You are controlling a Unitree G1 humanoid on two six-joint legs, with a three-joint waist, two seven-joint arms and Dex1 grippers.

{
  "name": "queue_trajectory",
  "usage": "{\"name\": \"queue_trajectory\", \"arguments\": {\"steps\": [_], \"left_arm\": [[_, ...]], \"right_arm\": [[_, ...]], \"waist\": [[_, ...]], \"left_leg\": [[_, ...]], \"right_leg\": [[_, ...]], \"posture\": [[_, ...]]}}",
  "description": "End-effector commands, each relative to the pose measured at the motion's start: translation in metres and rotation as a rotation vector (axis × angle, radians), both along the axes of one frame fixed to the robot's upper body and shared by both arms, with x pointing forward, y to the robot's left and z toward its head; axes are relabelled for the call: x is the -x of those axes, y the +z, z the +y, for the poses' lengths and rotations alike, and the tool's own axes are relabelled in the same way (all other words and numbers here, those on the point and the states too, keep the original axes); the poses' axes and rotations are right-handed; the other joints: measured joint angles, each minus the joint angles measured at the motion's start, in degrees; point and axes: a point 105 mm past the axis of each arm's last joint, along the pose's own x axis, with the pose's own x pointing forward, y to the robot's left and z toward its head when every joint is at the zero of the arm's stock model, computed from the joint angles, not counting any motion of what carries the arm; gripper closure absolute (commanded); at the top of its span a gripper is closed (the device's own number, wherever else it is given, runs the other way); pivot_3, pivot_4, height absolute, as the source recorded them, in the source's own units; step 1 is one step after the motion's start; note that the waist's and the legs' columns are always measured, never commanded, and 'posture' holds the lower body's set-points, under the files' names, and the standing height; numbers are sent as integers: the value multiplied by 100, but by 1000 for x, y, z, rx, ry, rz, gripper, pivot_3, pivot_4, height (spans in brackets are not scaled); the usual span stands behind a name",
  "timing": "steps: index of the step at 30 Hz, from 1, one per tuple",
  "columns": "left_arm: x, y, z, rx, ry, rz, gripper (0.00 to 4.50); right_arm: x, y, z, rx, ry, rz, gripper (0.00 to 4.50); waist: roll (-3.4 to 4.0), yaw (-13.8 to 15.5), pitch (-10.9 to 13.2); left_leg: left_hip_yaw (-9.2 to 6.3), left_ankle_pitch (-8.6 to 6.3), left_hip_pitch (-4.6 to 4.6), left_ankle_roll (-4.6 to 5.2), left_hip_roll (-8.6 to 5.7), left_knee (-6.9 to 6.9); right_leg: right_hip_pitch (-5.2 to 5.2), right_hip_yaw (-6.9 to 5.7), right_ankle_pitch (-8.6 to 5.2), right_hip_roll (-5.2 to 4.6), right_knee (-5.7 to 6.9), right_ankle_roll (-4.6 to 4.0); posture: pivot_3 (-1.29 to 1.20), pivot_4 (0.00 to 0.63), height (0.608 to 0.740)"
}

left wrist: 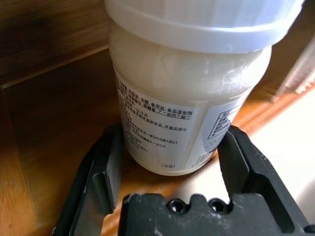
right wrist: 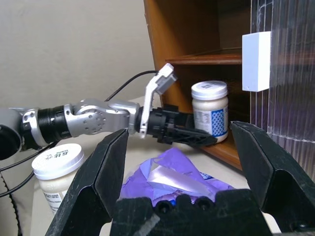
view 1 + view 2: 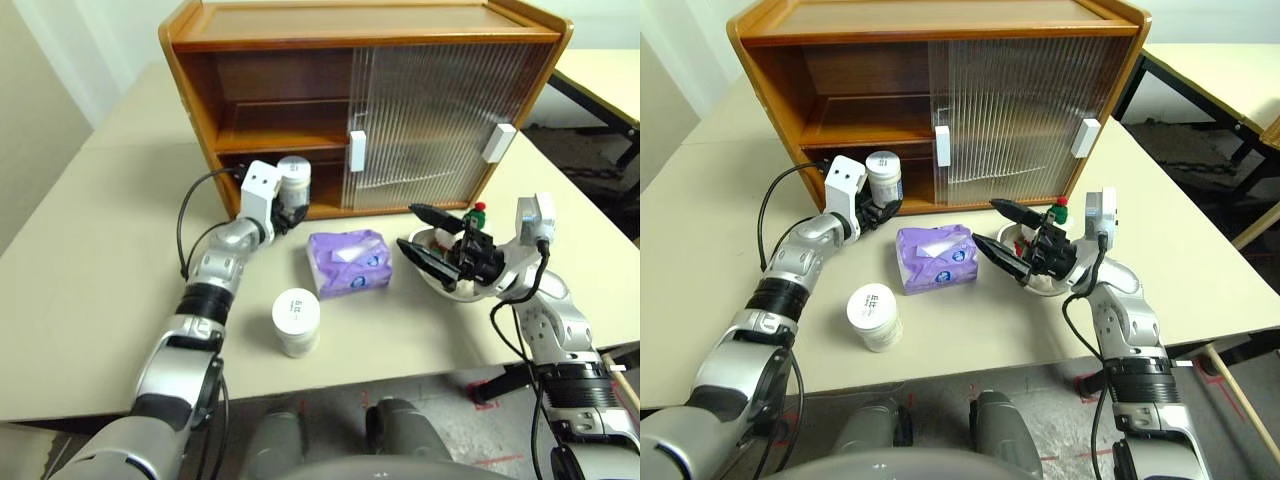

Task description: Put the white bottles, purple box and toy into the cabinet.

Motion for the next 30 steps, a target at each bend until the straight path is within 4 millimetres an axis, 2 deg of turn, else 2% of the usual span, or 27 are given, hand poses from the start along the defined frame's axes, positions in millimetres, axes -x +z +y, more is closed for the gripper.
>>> {"name": "queue_trajectory", "arguments": {"steps": [1, 7, 12, 21, 30], "left_arm": [[-10, 8, 3, -9, 55, -39, 1377], [-21, 4, 7, -15, 133, -20, 1377], [-27, 6, 8, -29, 158, -29, 1377], [-28, 4, 2, -24, 163, -29, 1377], [-28, 5, -8, 22, 139, -32, 1377]], "right_arm": [[2, -1, -1, 5, 0, -2, 0], [-1, 2, -2, 21, -50, -15, 0], [-2, 4, 4, 22, -80, -21, 0], [0, 6, 19, 35, -106, -26, 0], [1, 6, 23, 30, -99, -19, 0]], "waist": [[-2, -13, 1], [-5, -11, 3], [-12, -18, 7], [-19, -18, 11], [-20, -18, 12]], "left_leg": [[0, 0, 0, 0, 0, 0], [0, -1, 0, -1, 1, 1], [2, -7, 1, -13, 0, 2], [2, -9, 1, -16, 1, 3], [2, -7, 0, -13, -1, 3]], "right_leg": [[0, 0, 0, 0, -1, 0], [0, 0, 2, 2, 0, 2], [0, 1, 5, 3, 0, 3], [0, 1, 6, 6, 0, 3], [0, 1, 6, 6, -1, 3]], "posture": [[14, 0, 740], [7, 0, 740], [5, 9, 740], [-1, 16, 740], [1, 15, 740]]}}
